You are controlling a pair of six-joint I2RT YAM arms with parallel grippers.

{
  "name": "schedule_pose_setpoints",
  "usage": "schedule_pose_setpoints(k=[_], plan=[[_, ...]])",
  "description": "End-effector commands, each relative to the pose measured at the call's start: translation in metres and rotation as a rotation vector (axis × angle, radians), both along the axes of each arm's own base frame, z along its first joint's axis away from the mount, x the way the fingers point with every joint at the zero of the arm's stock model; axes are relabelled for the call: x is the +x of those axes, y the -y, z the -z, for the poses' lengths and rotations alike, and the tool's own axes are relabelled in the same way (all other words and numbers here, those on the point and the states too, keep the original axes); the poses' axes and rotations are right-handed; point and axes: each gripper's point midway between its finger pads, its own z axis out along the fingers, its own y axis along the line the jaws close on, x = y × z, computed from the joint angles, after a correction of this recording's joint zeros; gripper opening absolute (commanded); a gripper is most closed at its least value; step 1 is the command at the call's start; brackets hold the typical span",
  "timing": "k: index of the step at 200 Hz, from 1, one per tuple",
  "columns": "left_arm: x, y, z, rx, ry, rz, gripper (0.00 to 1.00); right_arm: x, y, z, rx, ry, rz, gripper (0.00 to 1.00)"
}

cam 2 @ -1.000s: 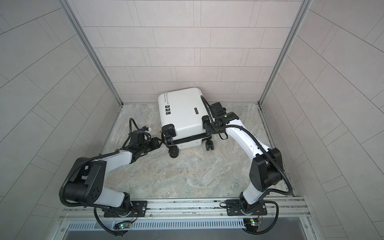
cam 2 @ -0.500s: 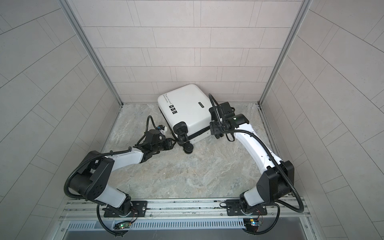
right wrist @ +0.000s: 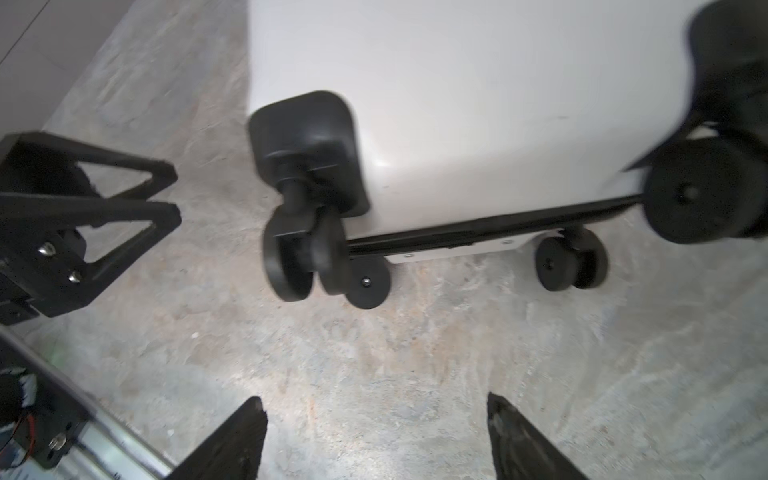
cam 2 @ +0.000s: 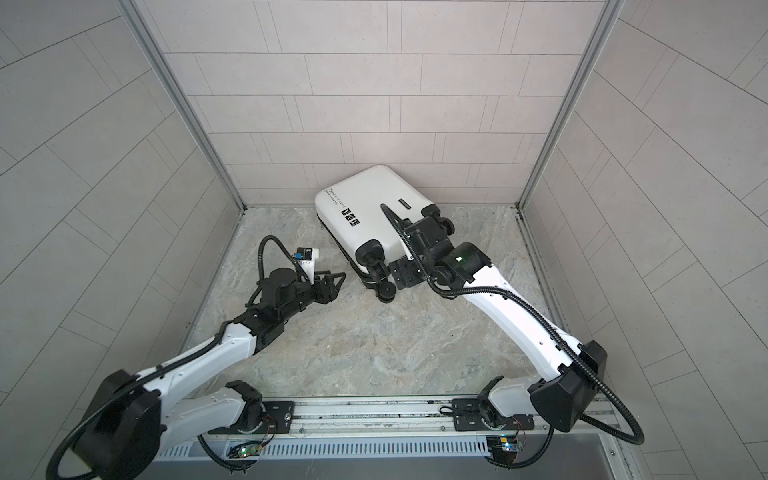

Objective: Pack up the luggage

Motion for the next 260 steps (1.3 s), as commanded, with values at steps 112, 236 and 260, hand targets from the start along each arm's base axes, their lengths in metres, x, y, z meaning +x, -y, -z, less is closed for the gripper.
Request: schedule_pose_setpoints(k=[112,236,260], plan=[[-0.005,-0.052,-0.024,0.025,0.186,-0.231,0.93,0.022,-0.068,0.069,-0.157,-0.183,-0.120,0.81],[0.040,0.020,0.078,0.173,0.165,0.111,0.41,0.027,-0.067,0.067,-0.189,-0.171,-0.120,0.30],[0.049,0.012,0.073,0.086,0.214,0.087,0.38,0.026,-0.062,0.061,-0.190,-0.155,-0.111,0.24]])
